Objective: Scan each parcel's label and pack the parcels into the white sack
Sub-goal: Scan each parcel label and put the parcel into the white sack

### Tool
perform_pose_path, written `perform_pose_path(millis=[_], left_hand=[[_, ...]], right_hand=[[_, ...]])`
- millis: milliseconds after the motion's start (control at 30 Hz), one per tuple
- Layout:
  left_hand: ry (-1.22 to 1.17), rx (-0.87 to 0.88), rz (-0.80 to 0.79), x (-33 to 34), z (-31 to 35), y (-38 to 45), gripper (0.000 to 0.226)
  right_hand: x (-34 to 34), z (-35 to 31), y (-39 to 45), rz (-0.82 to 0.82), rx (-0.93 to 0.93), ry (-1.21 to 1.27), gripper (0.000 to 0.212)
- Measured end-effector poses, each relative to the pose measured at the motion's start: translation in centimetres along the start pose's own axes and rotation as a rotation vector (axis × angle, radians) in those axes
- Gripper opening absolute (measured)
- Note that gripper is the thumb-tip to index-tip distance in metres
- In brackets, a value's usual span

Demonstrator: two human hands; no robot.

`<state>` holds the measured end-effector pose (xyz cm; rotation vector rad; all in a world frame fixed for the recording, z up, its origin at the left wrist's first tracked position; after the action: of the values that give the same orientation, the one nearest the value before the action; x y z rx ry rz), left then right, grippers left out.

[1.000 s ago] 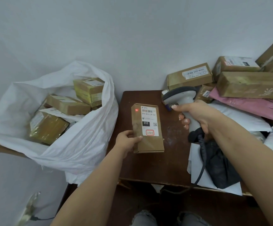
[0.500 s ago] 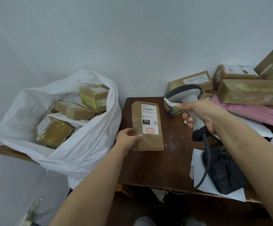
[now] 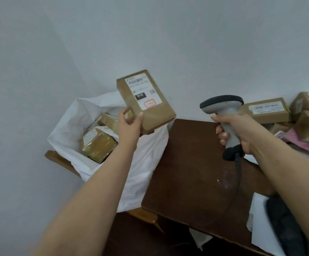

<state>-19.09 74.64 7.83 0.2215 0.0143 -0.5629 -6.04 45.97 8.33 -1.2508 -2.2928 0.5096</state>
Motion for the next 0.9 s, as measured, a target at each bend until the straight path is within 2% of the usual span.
perform_pose_path(millis=[33, 100, 133, 200, 333, 533, 700, 900], left_hand=[[0.11, 0.019, 0.051, -1.3, 0.1, 1.3, 0.061], [0.389, 0.033, 0.049, -2.3, 0.0, 3.1, 0.084], [0.51, 0.045, 0.032, -2.1, 0.1, 3.5, 0.086], [0.655, 0.097, -0.019, -0.3, 0.1, 3.5, 0.076], [0.682, 0.334, -0.251, 7.8, -0.2, 1.6, 0.06], [0.648, 0.431, -0.605, 21.9, -1.9, -2.8, 0.059], [0.678, 0.431, -0.829, 32.4, -4.2, -4.7, 0.063], [0.796, 0.352, -0.922, 41.3, -7.0, -5.4, 0.075]], right_hand=[[0.2, 0.0, 0.2, -0.002, 0.0, 0.005, 0.024], [0.0, 0.1, 0.5, 0.01, -0.002, 0.015, 0.023], [-0.4, 0.2, 0.6, 0.023, -0.002, 0.018, 0.023], [-1.4, 0.3, 0.8, 0.06, -0.001, 0.029, 0.022], [-5.8, 0.9, 1.1, 0.183, 0.025, 0.068, 0.021], [-14.8, 1.5, 1.5, 0.347, 0.032, 0.154, 0.019], [-20.3, 1.4, 2.6, 0.394, 0.046, 0.203, 0.016], [-23.7, 0.6, 4.8, 0.375, 0.057, 0.198, 0.02]])
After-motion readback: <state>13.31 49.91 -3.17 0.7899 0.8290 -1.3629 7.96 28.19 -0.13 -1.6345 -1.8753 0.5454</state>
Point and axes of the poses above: each hand's wrist, its own y-axis towards the middle knuckle, its own x-axis out of the palm, z = x × y, the point moved 8 cm from there along y, towards the middle knuckle, and after that the axes turned 8 degrees about x, right-handed, at the moved point
